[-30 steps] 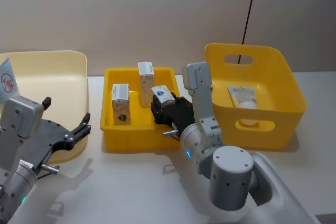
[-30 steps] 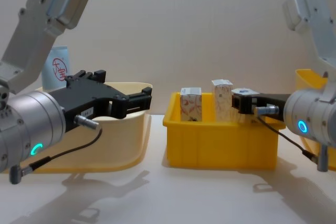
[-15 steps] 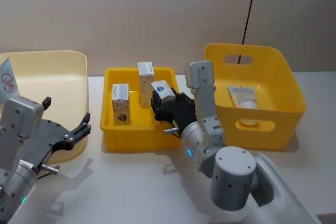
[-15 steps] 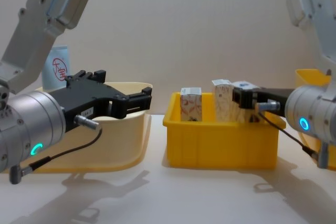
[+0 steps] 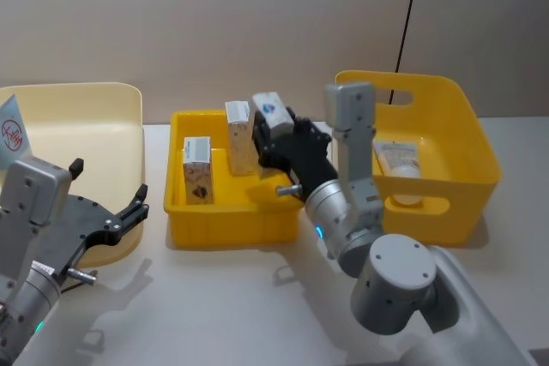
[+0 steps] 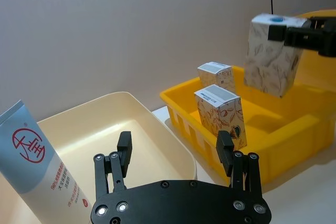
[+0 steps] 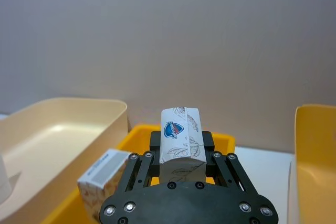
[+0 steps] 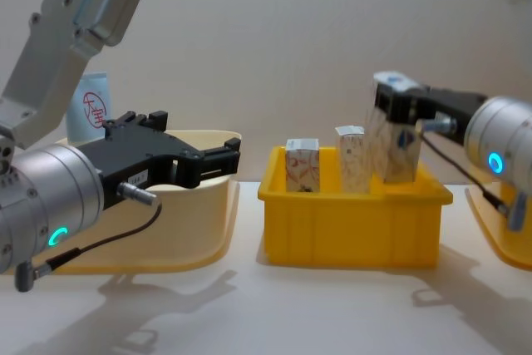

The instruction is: Bimanual collaborative sorting of washing and personal care products

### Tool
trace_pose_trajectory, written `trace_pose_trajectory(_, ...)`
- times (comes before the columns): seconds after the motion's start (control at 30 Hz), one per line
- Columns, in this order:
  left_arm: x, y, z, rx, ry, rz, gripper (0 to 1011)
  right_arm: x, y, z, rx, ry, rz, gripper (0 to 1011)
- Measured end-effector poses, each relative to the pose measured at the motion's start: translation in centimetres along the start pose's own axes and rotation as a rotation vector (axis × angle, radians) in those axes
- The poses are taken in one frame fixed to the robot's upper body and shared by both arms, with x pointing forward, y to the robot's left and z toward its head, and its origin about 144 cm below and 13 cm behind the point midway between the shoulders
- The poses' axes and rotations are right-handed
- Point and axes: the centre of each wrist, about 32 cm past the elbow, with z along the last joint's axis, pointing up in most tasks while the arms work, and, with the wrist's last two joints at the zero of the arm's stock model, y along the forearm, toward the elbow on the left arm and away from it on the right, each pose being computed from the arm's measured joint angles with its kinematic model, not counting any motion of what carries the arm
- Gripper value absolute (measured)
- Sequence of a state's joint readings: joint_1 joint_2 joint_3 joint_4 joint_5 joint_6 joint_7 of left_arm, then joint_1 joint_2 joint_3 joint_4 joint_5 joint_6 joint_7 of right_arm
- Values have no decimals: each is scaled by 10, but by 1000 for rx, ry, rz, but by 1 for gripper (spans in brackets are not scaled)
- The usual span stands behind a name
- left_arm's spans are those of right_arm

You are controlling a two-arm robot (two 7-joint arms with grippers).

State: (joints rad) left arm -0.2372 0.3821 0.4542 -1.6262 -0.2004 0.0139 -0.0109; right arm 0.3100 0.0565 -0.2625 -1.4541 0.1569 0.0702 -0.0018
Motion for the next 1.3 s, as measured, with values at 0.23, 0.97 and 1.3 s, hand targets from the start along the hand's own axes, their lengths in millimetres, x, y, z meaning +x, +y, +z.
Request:
trace_pose_trajectory(0.23, 0, 0, 0, 0, 0, 0, 1003, 8, 1, 10, 111, 11, 2, 435)
trace_pose_trajectory(0.97, 0, 0, 0, 0, 0, 0, 1003, 50, -7, 42, 344, -6, -172, 435)
trace_pose_trajectory(1.3, 0, 0, 0, 0, 0, 0, 1003, 61, -22, 44, 275, -27, -301, 435)
